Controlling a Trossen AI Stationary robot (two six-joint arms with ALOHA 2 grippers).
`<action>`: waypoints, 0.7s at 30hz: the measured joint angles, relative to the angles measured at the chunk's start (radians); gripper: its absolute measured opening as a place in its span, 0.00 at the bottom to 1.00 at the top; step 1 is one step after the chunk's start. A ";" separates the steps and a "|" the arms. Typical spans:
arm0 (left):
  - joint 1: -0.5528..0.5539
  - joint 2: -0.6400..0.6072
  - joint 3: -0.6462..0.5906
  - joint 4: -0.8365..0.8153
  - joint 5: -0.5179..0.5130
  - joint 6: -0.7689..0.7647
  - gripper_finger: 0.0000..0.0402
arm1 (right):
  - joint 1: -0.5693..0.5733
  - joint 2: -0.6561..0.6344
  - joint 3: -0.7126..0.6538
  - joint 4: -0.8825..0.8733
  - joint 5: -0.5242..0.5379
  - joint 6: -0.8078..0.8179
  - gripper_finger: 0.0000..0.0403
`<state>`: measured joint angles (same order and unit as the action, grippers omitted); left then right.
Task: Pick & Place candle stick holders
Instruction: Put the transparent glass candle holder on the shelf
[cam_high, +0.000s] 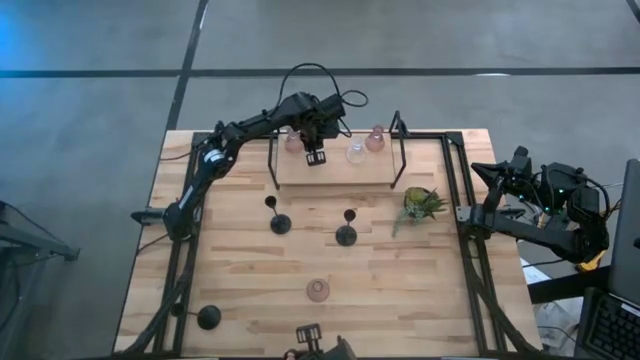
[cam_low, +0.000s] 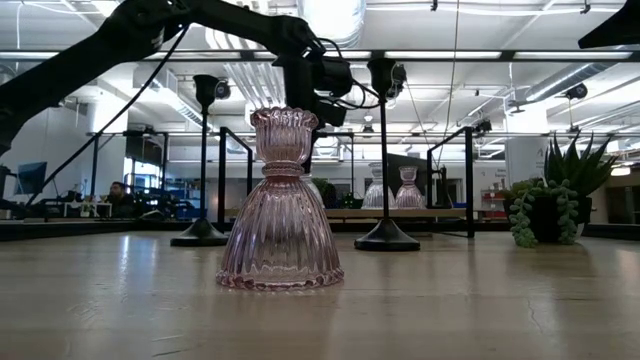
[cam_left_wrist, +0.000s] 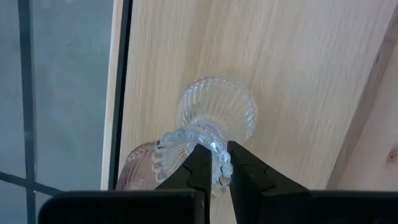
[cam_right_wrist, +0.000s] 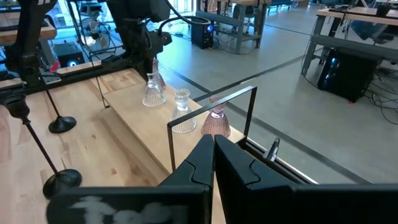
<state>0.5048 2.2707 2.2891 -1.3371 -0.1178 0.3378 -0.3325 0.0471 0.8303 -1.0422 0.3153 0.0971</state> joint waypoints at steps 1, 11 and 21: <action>0.000 0.000 0.000 0.001 0.000 0.000 0.08 | 0.000 0.000 0.000 0.000 0.000 0.000 0.02; -0.003 0.002 0.000 0.029 0.009 0.001 0.08 | 0.000 0.000 0.000 0.000 0.000 0.000 0.02; -0.004 0.004 0.000 0.045 0.024 -0.005 0.13 | 0.000 0.000 0.000 0.000 0.000 0.000 0.02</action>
<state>0.5004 2.2745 2.2887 -1.2926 -0.0940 0.3325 -0.3324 0.0471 0.8303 -1.0424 0.3153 0.0971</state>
